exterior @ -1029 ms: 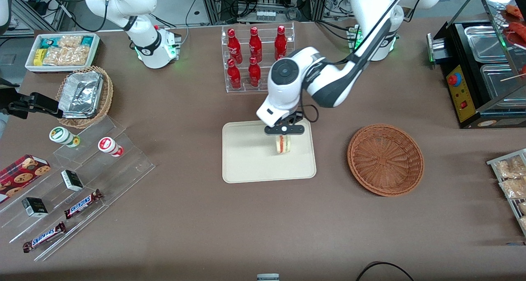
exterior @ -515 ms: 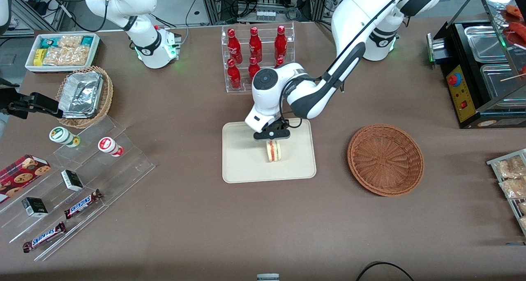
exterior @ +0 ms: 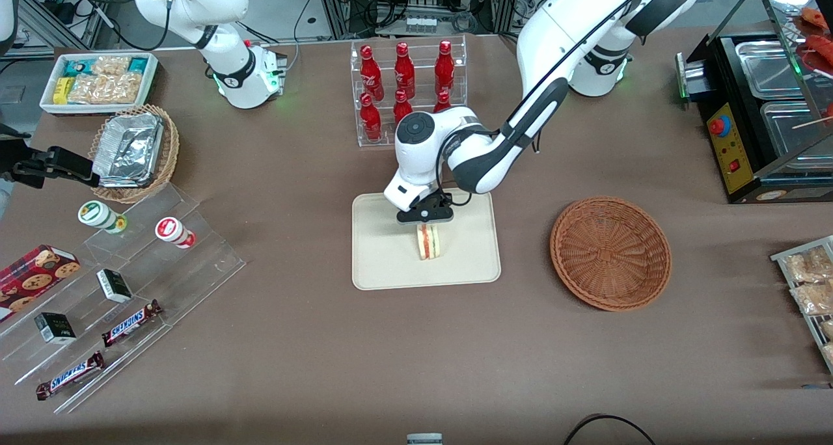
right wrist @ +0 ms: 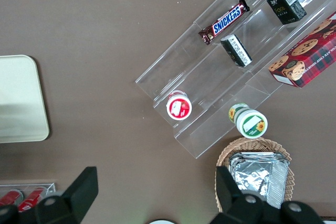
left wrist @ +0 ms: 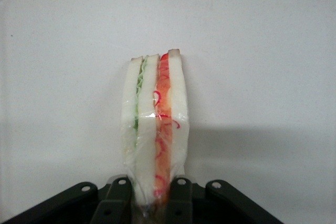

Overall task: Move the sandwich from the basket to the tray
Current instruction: 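Lower the sandwich onto the tray and open the left gripper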

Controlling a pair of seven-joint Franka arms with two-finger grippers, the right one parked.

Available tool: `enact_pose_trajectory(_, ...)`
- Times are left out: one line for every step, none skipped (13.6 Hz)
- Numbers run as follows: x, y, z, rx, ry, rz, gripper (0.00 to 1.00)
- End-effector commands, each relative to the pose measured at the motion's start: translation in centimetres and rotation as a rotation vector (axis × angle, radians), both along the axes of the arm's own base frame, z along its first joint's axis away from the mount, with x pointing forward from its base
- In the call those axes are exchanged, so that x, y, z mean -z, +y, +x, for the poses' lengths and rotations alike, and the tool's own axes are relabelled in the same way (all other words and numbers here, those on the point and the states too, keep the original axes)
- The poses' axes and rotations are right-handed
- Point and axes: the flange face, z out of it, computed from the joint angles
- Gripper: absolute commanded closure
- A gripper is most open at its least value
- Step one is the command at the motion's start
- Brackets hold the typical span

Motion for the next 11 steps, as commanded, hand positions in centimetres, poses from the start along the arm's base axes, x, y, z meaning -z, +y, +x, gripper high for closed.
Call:
enact_pose_trajectory(0.0, -0.9, -0.1, -0.015, -0.030, -0.004, 1.00)
enact_pose_trajectory(-0.1, -0.9, -0.1, -0.018, -0.030, -0.006, 0.52)
enact_pose_trajectory(-0.1, -0.9, -0.1, -0.019, -0.030, -0.006, 0.11)
enact_pose_trajectory(-0.2, -0.8, 0.0, -0.023, -0.029, -0.007, 0.00)
enact_pose_trajectory(-0.5, -0.6, 0.3, -0.034, -0.029, -0.009, 0.00)
enact_pose_trajectory(-1.2, -0.6, 0.5, -0.041, -0.034, -0.013, 0.00)
enact_pose_trajectory(-2.2, -0.6, 0.6, -0.045, -0.044, -0.020, 0.00)
enact_pose_trajectory(-3.5, -0.5, 0.8, -0.047, -0.057, -0.018, 0.00)
enact_pose_trajectory(-5.2, -0.1, 0.9, -0.057, -0.067, 0.007, 0.00)
enact_pose_trajectory(-6.7, 0.4, 0.7, -0.068, -0.066, 0.043, 0.00)
enact_pose_trajectory(-8.9, 0.9, 0.6, -0.130, -0.045, 0.039, 0.00)
